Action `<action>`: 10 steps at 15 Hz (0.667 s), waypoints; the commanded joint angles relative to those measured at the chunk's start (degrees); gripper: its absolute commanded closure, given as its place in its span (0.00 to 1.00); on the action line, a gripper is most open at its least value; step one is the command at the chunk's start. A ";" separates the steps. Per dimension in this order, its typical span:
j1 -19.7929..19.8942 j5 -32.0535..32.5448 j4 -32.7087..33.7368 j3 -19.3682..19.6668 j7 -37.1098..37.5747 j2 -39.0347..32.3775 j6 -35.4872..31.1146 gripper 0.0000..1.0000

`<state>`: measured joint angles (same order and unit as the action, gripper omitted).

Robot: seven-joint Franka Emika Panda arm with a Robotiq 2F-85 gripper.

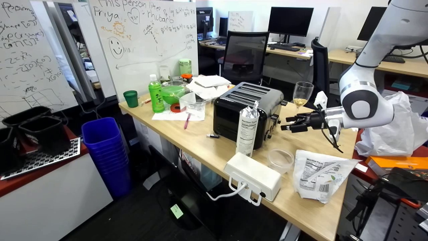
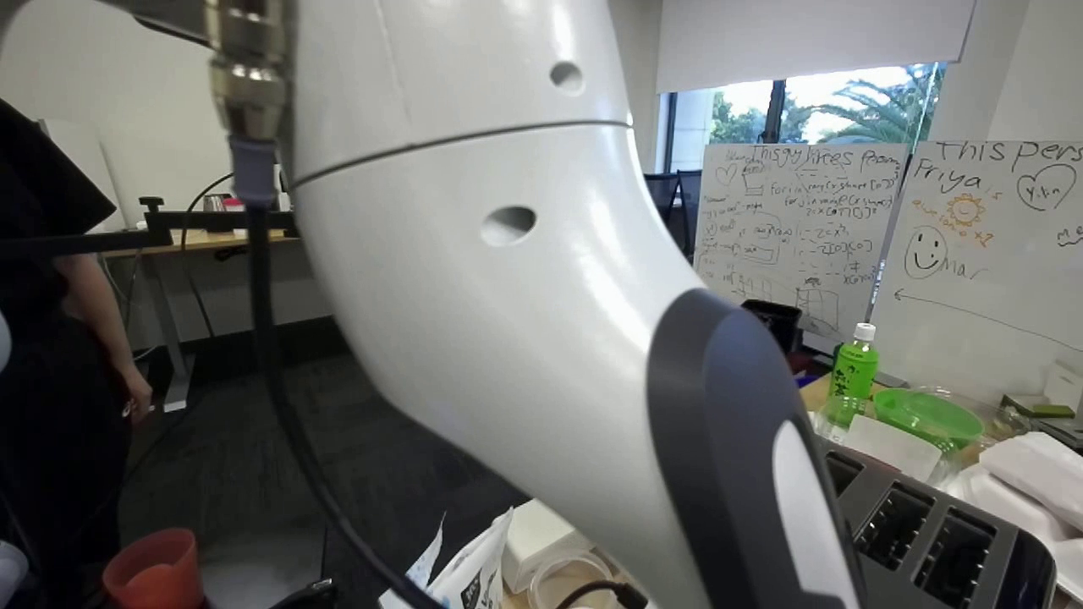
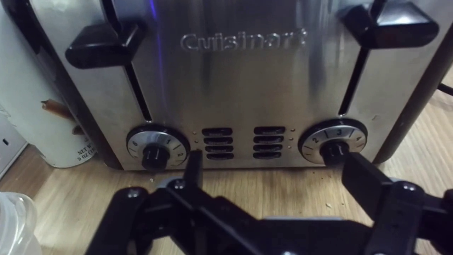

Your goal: Turn the bottom right knob of the toaster to the left

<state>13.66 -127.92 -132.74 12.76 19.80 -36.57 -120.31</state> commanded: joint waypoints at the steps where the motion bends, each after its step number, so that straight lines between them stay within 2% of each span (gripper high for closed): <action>1: -0.68 -1.88 1.82 -0.06 -1.54 -0.42 -4.31 0.00; 4: -0.41 -1.44 3.31 0.11 -1.55 -0.46 -6.38 0.00; 6: -0.31 -1.05 4.15 -0.05 -1.35 -0.63 -6.86 0.05; 10: -0.37 -0.76 5.33 -0.44 -1.10 -1.42 -7.84 0.28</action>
<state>13.35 -128.43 -128.99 12.81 19.50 -36.71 -126.36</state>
